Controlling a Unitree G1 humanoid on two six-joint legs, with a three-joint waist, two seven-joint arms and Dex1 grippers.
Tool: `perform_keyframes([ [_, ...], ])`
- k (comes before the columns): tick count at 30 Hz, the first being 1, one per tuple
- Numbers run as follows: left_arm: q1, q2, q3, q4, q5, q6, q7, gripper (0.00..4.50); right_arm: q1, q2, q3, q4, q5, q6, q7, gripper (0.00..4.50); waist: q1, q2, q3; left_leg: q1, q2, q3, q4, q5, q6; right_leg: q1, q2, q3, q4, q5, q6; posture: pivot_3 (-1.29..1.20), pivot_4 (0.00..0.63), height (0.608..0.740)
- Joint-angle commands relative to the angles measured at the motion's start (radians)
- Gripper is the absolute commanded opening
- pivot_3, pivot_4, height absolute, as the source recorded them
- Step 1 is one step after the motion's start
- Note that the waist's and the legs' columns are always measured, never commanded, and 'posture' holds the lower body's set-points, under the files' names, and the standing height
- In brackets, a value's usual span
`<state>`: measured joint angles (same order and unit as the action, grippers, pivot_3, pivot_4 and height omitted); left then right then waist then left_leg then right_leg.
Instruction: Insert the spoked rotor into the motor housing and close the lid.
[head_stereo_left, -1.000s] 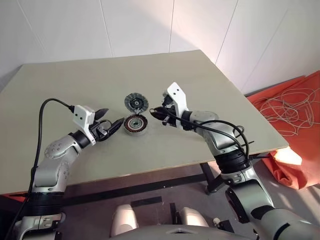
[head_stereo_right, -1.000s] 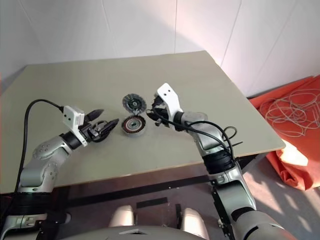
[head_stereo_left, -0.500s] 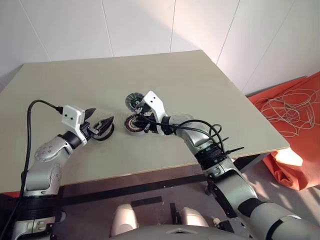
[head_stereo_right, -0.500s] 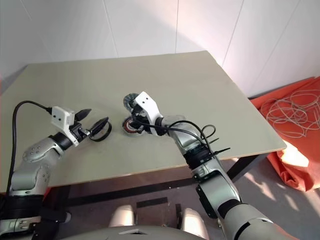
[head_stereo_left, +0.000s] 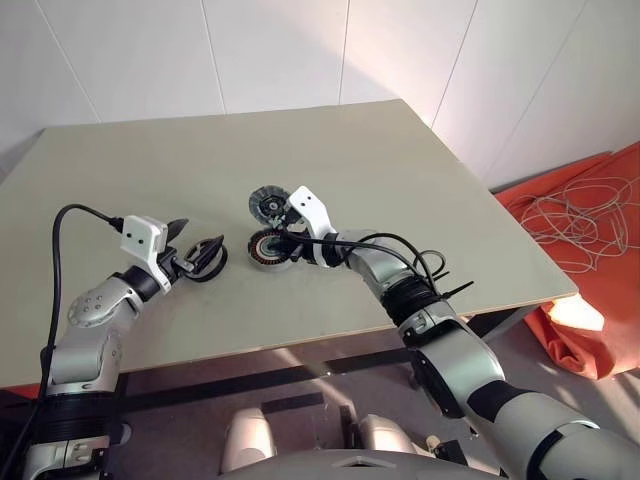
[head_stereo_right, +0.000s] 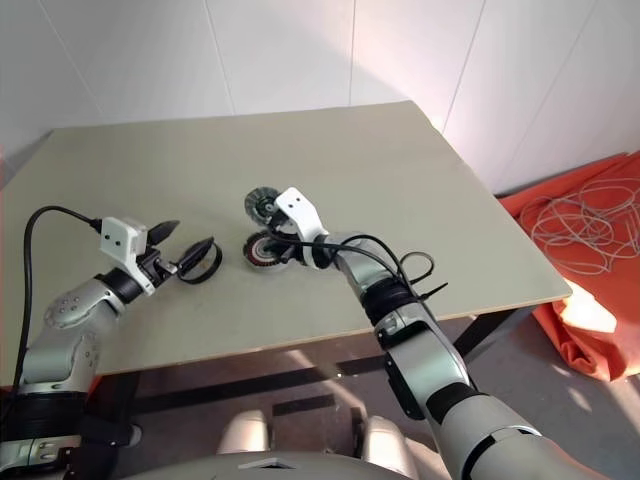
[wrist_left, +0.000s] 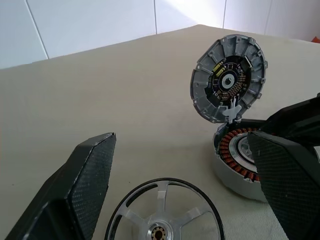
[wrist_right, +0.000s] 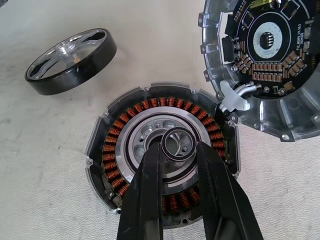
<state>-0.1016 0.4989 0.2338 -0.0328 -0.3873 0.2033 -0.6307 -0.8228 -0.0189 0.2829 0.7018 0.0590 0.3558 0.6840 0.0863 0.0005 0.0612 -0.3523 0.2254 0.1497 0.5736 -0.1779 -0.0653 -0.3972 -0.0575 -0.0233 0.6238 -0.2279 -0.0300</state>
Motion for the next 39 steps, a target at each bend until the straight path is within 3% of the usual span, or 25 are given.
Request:
perform_keyframes([
  [1,-0.02,0.005,0.011,0.002,0.003,-0.03,-0.008,4.5,-0.031,0.009,-0.018,-0.025,-0.003,-0.016,0.005,0.65,0.0,0.0,0.0,0.0,0.0,0.0,0.0,0.0,0.0,0.0,0.0,0.0,0.0,0.0,0.0,0.0,0.0,0.74],
  [39,-0.014,0.001,0.011,-0.057,0.003,0.01,0.019,4.5,-0.006,0.028,0.004,-0.026,-0.063,-0.043,0.039,0.65,-0.015,0.0,0.0,0.0,0.0,0.0,0.0,0.0,0.0,0.0,0.0,0.0,0.0,0.0,0.0,0.0,0.0,0.74],
])
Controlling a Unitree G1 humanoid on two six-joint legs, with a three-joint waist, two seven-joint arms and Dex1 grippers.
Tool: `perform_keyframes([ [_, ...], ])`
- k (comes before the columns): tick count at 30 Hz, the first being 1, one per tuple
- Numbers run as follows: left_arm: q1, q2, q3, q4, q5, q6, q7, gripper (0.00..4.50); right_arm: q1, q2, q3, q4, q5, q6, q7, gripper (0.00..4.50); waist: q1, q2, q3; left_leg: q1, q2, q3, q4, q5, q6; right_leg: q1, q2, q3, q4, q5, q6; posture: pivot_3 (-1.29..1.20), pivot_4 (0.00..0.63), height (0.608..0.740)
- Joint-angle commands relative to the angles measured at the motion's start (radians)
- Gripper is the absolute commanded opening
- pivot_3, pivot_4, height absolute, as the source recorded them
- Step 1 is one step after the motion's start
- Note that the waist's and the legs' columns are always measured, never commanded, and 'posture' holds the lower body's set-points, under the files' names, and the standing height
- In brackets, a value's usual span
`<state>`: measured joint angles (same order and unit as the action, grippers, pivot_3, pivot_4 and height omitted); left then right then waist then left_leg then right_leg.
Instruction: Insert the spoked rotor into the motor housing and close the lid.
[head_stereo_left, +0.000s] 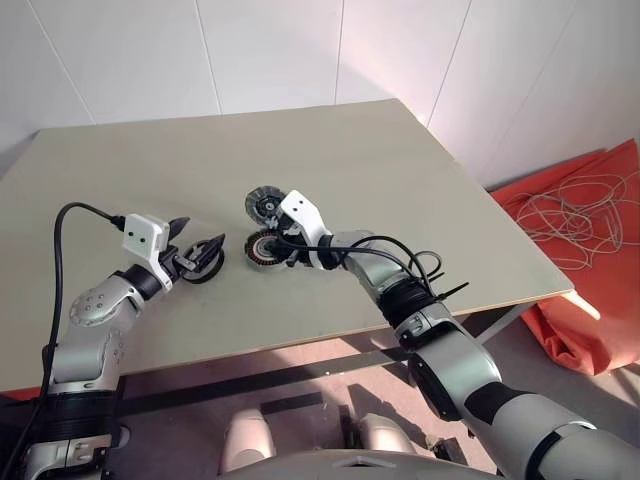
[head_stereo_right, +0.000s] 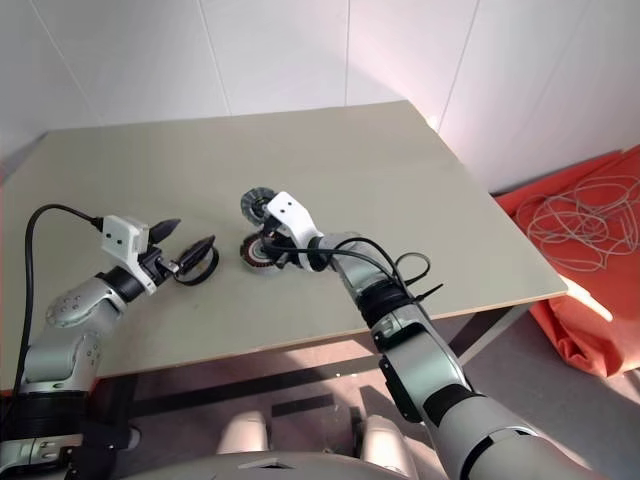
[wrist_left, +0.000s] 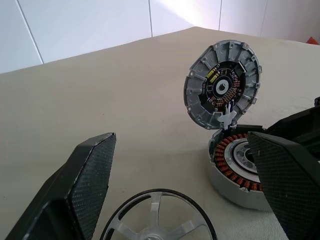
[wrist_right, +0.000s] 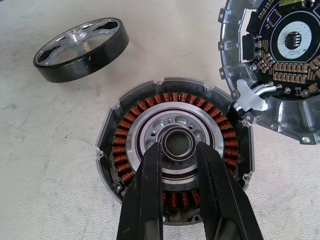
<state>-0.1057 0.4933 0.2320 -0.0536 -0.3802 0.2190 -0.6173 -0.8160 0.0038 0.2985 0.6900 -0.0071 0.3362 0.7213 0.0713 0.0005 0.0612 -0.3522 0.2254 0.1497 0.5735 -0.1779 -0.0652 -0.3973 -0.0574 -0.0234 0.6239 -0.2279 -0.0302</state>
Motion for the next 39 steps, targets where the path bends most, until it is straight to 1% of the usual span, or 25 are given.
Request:
perform_keyframes([
  [1,-0.009,0.006,0.013,-0.036,-0.004,-0.007,0.006,4.5,-0.014,0.006,-0.012,-0.013,0.001,-0.026,-0.002,0.65,0.0,0.0,0.0,0.0,0.0,0.0,0.0,0.0,0.0,0.0,0.0,0.0,0.0,0.0,0.0,0.0,0.0,0.74],
  [10,-0.005,0.005,0.015,-0.027,-0.003,-0.015,0.004,4.5,-0.023,0.021,-0.009,0.011,-0.004,-0.037,0.001,0.65,-0.001,0.0,0.0,0.0,0.0,0.0,0.0,0.0,0.0,0.0,0.0,0.0,0.0,0.0,0.0,0.0,0.0,0.74],
  [11,-0.005,0.004,0.015,-0.026,-0.003,-0.016,0.004,4.5,-0.024,0.023,-0.01,0.014,-0.002,-0.036,0.006,1.39,-0.001,0.0,0.0,0.0,0.0,0.0,0.0,0.0,0.0,0.0,0.0,0.0,0.0,0.0,0.0,0.0,0.0,0.74],
  [12,-0.005,0.005,0.016,-0.025,-0.003,-0.017,0.003,4.5,-0.025,0.024,-0.01,0.016,-0.002,-0.036,0.009,1.63,-0.001,0.0,0.0,0.0,0.0,0.0,0.0,0.0,0.0,0.0,0.0,0.0,0.0,0.0,0.0,0.0,0.0,0.74],
  [13,-0.005,0.005,0.017,-0.024,-0.002,-0.019,0.003,4.5,-0.025,0.026,-0.01,0.016,-0.002,-0.037,0.01,2.0,-0.001,0.0,0.0,0.0,0.0,0.0,0.0,0.0,0.0,0.0,0.0,0.0,0.0,0.0,0.0,0.0,0.0,0.74],
  [14,-0.005,0.005,0.017,-0.023,-0.002,-0.02,0.003,4.5,-0.026,0.026,-0.01,0.016,-0.005,-0.041,0.008,2.28,-0.001,0.0,0.0,0.0,0.0,0.0,0.0,0.0,0.0,0.0,0.0,0.0,0.0,0.0,0.0,0.0,0.0,0.74],
  [15,-0.004,0.005,0.018,-0.022,-0.002,-0.021,0.002,4.5,-0.026,0.026,-0.009,0.016,-0.01,-0.048,0.0,2.68,-0.001,0.0,0.0,0.0,0.0,0.0,0.0,0.0,0.0,0.0,0.0,0.0,0.0,0.0,0.0,0.0,0.0,0.74],
  [20,-0.003,0.004,0.017,-0.016,0.0,-0.026,0.001,4.5,-0.028,0.027,-0.014,0.01,-0.013,-0.065,-0.01,4.38,-0.001,0.0,0.0,0.0,0.0,0.0,0.0,0.0,0.0,0.0,0.0,0.0,0.0,0.0,0.0,0.0,0.0,0.74],
  [21,-0.003,0.004,0.016,-0.015,0.0,-0.026,0.0,4.5,-0.028,0.026,-0.016,0.004,-0.011,-0.065,-0.009,4.44,-0.001,0.0,0.0,0.0,0.0,0.0,0.0,0.0,0.0,0.0,0.0,0.0,0.0,0.0,0.0,0.0,0.0,0.74],
  [33,-0.002,0.0,0.012,-0.001,0.003,-0.039,-0.006,4.5,-0.022,0.022,-0.061,-0.082,0.032,-0.029,-0.003,4.44,-0.001,0.0,0.0,0.0,0.0,0.0,0.0,0.0,0.0,0.0,0.0,0.0,0.0,0.0,0.0,0.0,0.0,0.74],
  [39,-0.008,0.002,0.014,0.01,0.005,-0.046,-0.012,4.5,-0.009,0.025,-0.052,-0.092,0.024,-0.024,0.004,4.44,-0.001,0.0,0.0,0.0,0.0,0.0,0.0,0.0,0.0,0.0,0.0,0.0,0.0,0.0,0.0,0.0,0.0,0.74],
])
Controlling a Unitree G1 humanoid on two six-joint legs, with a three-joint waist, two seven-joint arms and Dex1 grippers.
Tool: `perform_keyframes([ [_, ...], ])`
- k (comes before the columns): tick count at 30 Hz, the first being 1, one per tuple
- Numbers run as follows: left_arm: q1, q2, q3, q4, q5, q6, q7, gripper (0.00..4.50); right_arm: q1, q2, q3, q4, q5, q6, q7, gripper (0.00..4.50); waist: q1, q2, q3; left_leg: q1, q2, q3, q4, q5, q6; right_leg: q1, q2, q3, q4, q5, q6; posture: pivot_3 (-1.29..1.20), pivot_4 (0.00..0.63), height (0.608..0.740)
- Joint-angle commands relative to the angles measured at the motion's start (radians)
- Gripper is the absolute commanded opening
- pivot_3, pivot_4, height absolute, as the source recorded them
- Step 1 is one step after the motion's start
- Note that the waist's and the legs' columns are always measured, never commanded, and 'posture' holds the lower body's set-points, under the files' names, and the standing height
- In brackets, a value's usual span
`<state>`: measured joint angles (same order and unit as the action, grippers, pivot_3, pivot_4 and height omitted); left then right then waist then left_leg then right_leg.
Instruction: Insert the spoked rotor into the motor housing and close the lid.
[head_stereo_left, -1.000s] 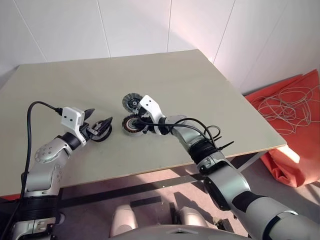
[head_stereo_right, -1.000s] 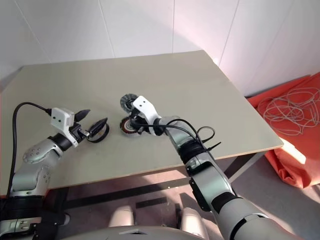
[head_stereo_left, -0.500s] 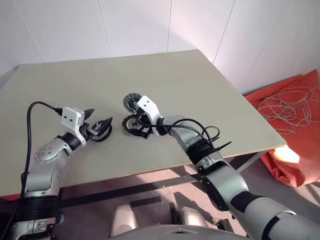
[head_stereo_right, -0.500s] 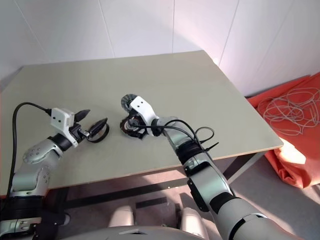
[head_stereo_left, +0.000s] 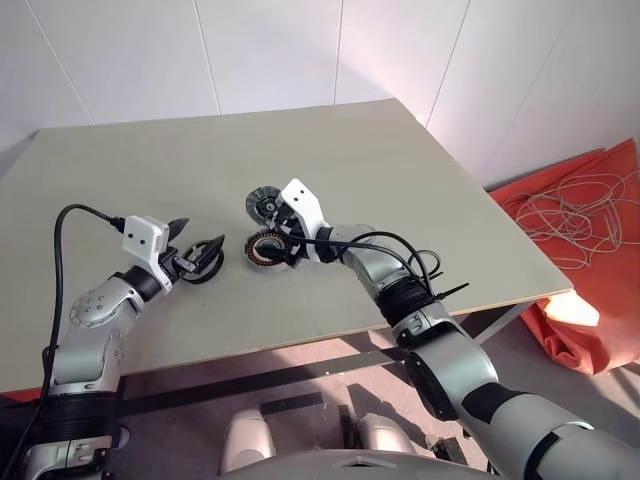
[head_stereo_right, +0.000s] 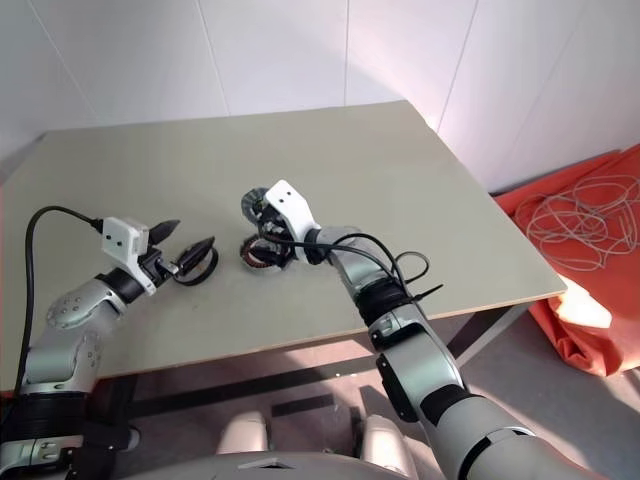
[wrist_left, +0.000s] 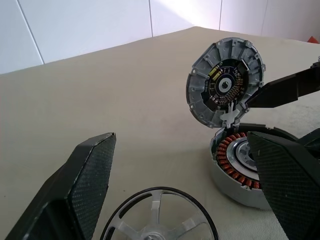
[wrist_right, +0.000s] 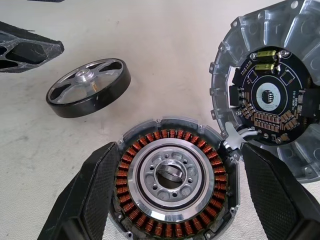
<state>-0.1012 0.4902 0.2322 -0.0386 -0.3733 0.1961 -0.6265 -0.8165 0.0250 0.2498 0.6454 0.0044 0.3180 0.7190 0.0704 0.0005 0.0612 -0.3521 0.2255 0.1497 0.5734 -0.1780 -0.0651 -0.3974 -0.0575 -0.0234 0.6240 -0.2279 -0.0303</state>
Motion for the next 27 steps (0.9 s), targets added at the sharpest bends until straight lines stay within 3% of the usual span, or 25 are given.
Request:
perform_keyframes([
  [1,-0.012,0.006,0.014,-0.004,-0.001,-0.024,-0.003,4.5,-0.006,0.002,0.002,-0.047,0.007,-0.009,0.008,4.44,0.0,0.0,0.0,0.0,0.0,0.0,0.0,0.0,0.0,0.0,0.0,0.0,0.0,0.0,0.0,0.0,0.0,0.74],
  [3,-0.013,0.006,0.014,-0.003,-0.001,-0.026,-0.004,4.5,-0.001,-0.002,0.016,-0.047,-0.006,-0.015,0.01,4.06,0.0,0.0,0.0,0.0,0.0,0.0,0.0,0.0,0.0,0.0,0.0,0.0,0.0,0.0,0.0,0.0,0.0,0.74],
  [10,-0.014,0.007,0.014,0.0,0.0,-0.028,-0.004,4.5,0.004,-0.006,0.016,-0.061,-0.005,-0.019,0.005,4.06,0.0,0.0,0.0,0.0,0.0,0.0,0.0,0.0,0.0,0.0,0.0,0.0,0.0,0.0,0.0,0.0,0.0,0.74],
  [13,-0.017,0.006,0.014,0.002,-0.001,-0.026,-0.003,4.5,0.015,-0.012,0.014,-0.084,0.01,-0.008,0.029,3.49,0.0,0.0,0.0,0.0,0.0,0.0,0.0,0.0,0.0,0.0,0.0,0.0,0.0,0.0,0.0,0.0,0.0,0.74],
  [23,-0.016,0.0,0.011,0.005,0.001,-0.029,0.0,4.5,0.032,-0.014,0.021,-0.111,0.006,0.005,0.031,0.03,0.0,0.0,0.0,0.0,0.0,0.0,0.0,0.0,0.0,0.0,0.0,0.0,0.0,0.0,0.0,0.0,0.0,0.74],
  [27,-0.019,0.0,0.01,0.008,0.003,-0.03,0.001,4.5,0.028,-0.013,0.038,-0.088,-0.014,-0.003,0.022,0.03,0.0,0.0,0.0,0.0,0.0,0.0,0.0,0.0,0.0,0.0,0.0,0.0,0.0,0.0,0.0,0.0,0.0,0.74],
])
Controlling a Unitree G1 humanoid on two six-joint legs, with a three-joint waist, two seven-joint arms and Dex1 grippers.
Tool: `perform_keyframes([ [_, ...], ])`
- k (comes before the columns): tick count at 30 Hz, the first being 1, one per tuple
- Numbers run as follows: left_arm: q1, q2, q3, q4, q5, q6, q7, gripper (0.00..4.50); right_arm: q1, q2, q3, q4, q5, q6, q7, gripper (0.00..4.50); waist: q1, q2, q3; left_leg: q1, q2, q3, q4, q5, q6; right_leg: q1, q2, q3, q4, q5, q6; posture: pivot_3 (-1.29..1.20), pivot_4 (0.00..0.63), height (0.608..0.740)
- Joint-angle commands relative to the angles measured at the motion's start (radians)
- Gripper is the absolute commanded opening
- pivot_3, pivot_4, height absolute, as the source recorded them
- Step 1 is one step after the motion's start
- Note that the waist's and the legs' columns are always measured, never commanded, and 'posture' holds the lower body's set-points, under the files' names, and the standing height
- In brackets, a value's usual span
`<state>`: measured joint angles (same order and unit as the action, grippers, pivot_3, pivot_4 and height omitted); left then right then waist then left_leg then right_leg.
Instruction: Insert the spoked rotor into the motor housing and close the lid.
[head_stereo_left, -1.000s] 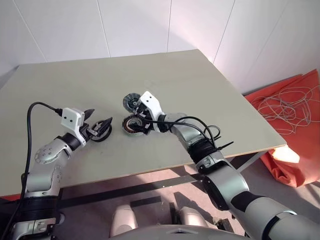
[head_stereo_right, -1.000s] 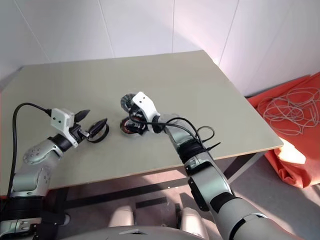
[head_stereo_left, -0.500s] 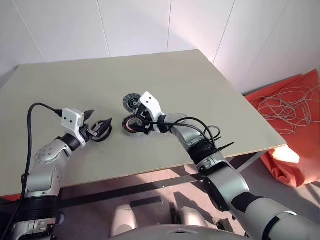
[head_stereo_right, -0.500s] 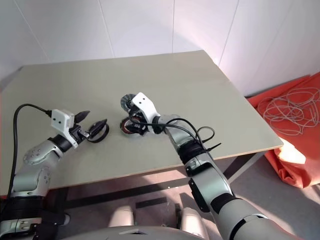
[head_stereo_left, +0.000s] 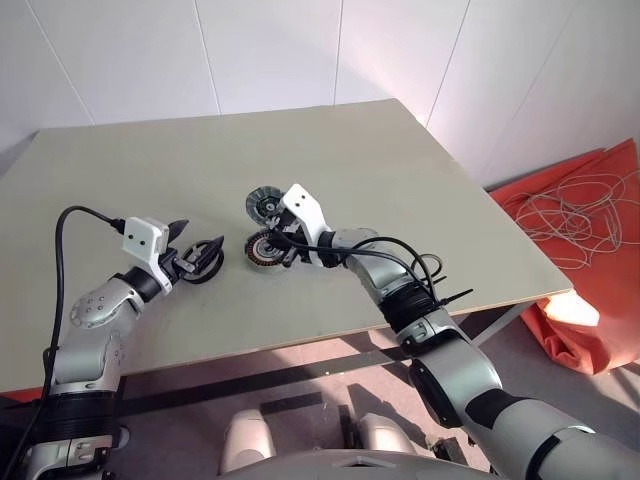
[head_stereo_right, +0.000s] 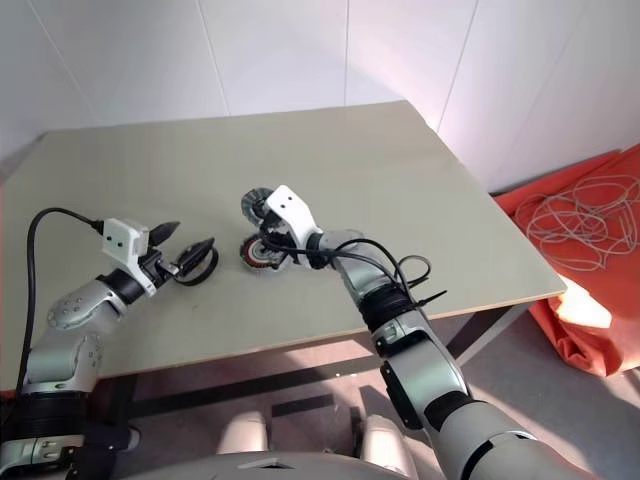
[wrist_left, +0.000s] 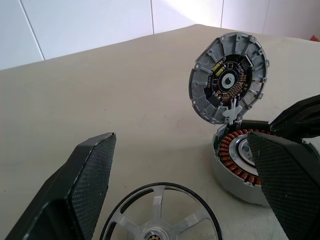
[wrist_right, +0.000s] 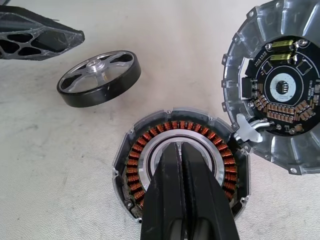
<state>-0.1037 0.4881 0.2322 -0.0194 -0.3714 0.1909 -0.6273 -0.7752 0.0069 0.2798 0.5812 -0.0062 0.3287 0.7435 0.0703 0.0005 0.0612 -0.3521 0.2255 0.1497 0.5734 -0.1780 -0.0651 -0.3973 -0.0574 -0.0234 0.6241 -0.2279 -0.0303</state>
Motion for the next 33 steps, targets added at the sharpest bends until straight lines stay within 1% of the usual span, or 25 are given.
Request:
perform_keyframes([
  [1,-0.016,0.002,0.01,-0.011,0.001,-0.025,0.002,4.5,-0.013,0.006,0.008,-0.022,-0.003,-0.015,-0.003,0.03,0.0,0.0,0.0,0.0,0.0,0.0,0.0,0.0,0.0,0.0,0.0,0.0,0.0,0.0,0.0,0.0,0.0,0.74],
  [7,-0.014,0.004,0.014,-0.012,0.001,-0.026,0.003,4.5,-0.014,0.019,0.018,0.002,-0.006,-0.017,-0.003,0.03,0.0,0.0,0.0,0.0,0.0,0.0,0.0,0.0,0.0,0.0,0.0,0.0,0.0,0.0,0.0,0.0,0.0,0.74],
  [19,-0.002,0.008,0.019,-0.027,-0.001,-0.025,0.009,4.5,-0.1,0.063,0.002,0.229,-0.026,-0.124,-0.039,0.03,-0.002,0.0,0.0,0.0,0.0,0.0,0.0,0.0,0.0,0.0,0.0,0.0,0.001,0.0,-0.001,0.0,0.0,0.74],
  [28,-0.001,0.008,0.017,-0.03,-0.001,-0.022,0.009,4.5,-0.134,0.064,-0.011,0.276,-0.026,-0.157,-0.043,0.03,-0.001,0.0,0.0,0.0,0.0,0.0,0.0,0.0,0.0,0.0,0.0,0.0,0.001,0.0,-0.001,0.0,0.0,0.74],
  [33,-0.003,0.008,0.013,-0.027,0.0,-0.022,0.007,4.5,-0.146,0.05,-0.018,0.269,-0.023,-0.157,-0.038,0.03,-0.001,0.0,0.0,0.0,0.0,0.0,0.0,0.0,0.0,0.0,0.0,0.0,0.001,0.001,-0.001,0.0,0.0,0.74],
])
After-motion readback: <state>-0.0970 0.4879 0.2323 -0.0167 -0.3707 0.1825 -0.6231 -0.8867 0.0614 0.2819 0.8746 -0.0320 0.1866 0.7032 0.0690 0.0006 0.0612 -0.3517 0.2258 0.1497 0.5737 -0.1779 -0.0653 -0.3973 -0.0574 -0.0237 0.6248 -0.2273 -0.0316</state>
